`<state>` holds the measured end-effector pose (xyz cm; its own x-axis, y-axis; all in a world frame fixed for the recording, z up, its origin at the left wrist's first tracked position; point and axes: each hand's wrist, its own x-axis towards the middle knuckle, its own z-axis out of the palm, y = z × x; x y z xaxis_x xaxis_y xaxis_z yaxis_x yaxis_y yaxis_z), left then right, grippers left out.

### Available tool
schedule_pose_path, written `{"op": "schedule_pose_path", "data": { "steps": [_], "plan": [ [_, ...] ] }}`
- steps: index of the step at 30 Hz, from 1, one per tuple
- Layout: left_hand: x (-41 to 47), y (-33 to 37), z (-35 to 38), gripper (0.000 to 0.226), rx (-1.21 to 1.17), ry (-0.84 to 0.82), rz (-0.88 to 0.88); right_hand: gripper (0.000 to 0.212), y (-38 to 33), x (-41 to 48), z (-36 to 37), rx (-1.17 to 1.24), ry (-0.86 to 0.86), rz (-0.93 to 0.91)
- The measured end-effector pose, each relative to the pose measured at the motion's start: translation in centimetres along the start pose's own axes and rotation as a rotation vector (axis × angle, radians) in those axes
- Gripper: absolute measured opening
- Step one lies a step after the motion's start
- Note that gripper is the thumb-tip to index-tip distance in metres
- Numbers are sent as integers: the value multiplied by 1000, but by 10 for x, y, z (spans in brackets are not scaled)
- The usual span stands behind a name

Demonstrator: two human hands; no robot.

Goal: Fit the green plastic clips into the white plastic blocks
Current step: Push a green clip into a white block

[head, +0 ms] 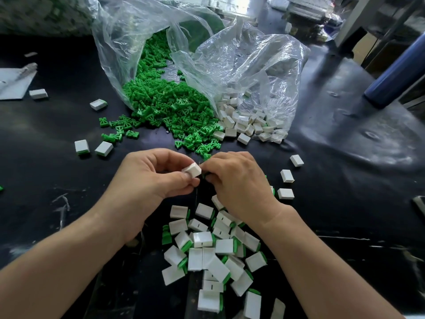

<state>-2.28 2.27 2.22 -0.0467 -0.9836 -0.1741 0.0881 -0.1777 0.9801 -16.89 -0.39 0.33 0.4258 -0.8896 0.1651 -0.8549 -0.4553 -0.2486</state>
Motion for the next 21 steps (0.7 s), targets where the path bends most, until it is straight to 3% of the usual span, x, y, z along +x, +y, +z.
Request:
{"op": "schedule_pose_path", "data": {
  "steps": [4,8,10,13,19,21],
  "plan": [
    [-1,0,-1,31,-3,-22,-12,37,0,-1,-1,46,-1,23],
    [-1,1,0,25,47,-3,-9,23,4,-3,-3,101,22,67],
    [0,1,0,24,66,17,-1,18,5,-4,-7,193,96,128],
    [0,2,0,24,15,5,-8,30,6,-4,-13,355,198,206],
    [0,-1,-1,23,80,6,24,14,2,-8,-17,570,224,223],
    [0,-1,-1,21,103,-4,47,21,0,-9,-19,686,226,230]
  ]
}}
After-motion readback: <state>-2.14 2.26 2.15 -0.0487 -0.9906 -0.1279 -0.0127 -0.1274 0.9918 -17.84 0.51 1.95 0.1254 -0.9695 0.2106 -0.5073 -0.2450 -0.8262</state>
